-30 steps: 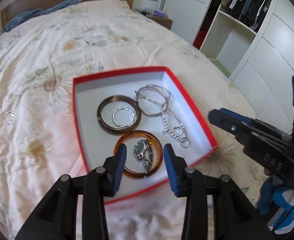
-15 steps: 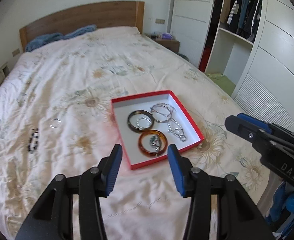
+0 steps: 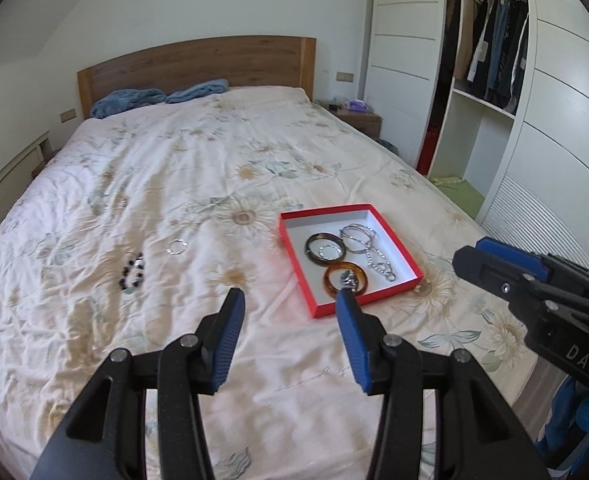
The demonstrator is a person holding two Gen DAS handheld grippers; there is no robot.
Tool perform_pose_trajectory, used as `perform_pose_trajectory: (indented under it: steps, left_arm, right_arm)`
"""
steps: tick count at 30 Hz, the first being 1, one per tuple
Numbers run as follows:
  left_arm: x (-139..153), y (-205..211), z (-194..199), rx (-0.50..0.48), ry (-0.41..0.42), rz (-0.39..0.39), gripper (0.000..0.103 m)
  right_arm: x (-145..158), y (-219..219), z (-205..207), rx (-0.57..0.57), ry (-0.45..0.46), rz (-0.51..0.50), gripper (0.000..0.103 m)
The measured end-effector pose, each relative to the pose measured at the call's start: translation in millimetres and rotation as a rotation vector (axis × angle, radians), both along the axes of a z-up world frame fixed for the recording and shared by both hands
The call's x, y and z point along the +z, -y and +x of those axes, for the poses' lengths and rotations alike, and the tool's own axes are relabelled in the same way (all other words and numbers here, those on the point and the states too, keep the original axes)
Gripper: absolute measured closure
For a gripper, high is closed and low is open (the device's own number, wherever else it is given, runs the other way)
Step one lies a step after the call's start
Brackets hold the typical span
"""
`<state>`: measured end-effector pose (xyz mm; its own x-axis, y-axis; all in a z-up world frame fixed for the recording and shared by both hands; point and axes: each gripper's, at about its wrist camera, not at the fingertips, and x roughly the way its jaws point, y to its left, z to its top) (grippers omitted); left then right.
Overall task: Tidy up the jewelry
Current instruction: 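Withdraw both open tools from the box back over the bed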
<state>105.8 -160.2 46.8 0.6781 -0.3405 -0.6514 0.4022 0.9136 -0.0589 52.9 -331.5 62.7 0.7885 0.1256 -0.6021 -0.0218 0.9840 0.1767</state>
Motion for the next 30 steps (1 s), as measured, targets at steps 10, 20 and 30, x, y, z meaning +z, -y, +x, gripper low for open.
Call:
perform_pose_trajectory:
  steps: [10,20,30]
  left_arm:
    - [13.0,-45.5,-24.5,0.065,0.045,-0.022,0.053]
    - [25.2,-79.3,-42.1,0.118,0.085,-0.043,0.051]
    - [24.8,-100.3,-44.5,0.155,0.09,-0.065,0.051]
  right_arm:
    - [13.3,-34.8,-21.1,0.038,0.029,-0.023,0.057]
    - [28.9,-67.7,-34.2,0.085,0.063,-0.052,0.051]
    - [32.7,-83.4,-37.6,0.105,0.071,-0.075,0.048]
